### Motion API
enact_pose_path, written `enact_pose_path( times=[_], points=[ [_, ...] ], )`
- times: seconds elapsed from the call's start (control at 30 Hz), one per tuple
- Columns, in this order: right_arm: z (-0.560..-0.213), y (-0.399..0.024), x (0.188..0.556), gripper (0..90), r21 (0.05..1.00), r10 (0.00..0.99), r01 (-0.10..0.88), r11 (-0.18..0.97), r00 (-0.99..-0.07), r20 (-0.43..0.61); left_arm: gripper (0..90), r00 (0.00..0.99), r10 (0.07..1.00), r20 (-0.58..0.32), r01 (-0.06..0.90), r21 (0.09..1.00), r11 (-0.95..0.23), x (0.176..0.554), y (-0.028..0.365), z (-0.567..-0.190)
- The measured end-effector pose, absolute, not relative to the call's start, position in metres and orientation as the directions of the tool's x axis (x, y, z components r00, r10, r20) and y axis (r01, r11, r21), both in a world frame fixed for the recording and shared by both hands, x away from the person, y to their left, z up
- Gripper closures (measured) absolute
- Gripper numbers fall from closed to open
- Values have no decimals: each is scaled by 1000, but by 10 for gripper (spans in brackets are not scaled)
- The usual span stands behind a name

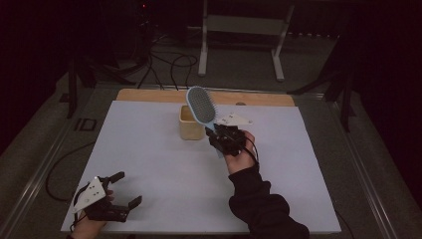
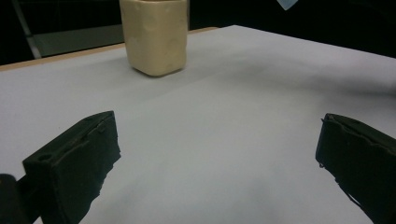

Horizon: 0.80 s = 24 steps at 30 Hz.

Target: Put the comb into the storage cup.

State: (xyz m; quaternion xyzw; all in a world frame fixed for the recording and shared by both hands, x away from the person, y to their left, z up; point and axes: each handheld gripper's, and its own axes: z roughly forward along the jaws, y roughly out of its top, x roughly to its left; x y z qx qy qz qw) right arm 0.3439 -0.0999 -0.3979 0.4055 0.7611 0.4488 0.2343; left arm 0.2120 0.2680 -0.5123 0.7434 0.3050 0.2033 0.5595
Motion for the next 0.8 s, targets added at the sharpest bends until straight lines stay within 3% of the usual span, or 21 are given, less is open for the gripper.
enact_pose_path(
  times=[0.8],
  points=[
    [-376, -72, 377, 698, 929, 814, 310, 201, -581, 18, 0, 732, 679, -47, 229, 956, -181, 212, 269, -512]
  ],
)
